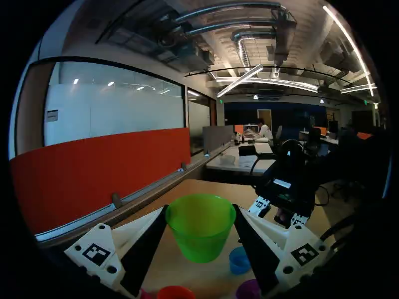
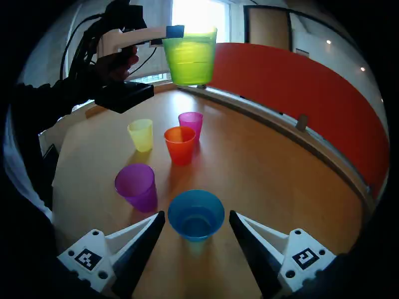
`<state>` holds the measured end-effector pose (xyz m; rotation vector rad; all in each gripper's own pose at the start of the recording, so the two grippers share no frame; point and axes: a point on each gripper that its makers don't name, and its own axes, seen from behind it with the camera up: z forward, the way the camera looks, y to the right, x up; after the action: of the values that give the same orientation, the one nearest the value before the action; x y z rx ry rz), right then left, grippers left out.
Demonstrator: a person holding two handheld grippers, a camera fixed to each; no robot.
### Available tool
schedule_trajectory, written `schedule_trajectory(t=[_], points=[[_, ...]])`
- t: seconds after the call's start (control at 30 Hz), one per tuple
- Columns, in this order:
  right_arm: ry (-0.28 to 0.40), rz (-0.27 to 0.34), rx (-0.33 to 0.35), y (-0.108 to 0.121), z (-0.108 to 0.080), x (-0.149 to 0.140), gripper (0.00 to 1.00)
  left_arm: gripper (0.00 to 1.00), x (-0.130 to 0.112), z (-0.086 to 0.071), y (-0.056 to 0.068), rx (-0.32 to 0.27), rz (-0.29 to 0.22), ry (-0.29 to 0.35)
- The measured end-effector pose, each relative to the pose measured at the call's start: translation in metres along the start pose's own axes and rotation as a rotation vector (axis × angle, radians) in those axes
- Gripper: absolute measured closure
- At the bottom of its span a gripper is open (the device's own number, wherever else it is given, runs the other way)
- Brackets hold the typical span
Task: Pour water
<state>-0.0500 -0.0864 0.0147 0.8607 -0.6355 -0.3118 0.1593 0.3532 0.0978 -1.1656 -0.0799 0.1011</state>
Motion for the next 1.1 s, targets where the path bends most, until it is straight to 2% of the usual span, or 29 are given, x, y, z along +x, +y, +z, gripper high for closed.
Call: schedule_trajectory(t=[0.3,0.87,1.1], points=[[-0.019,-0.012,0.003,-0.002,0.006,-0.007,0.0,0.09,-0.002,0.0,0.0,0.0,0.003,-0.005],[-0.035,-0.041,-0.002,-0.003,0.036,-0.015,0.0,0.09,-0.008,-0.001,-0.003,0.002,0.001,-0.013],[-0.037,-0.05,-0.001,-0.003,0.041,-0.017,0.0,0.09,-0.01,-0.001,-0.005,0.005,-0.002,-0.016]])
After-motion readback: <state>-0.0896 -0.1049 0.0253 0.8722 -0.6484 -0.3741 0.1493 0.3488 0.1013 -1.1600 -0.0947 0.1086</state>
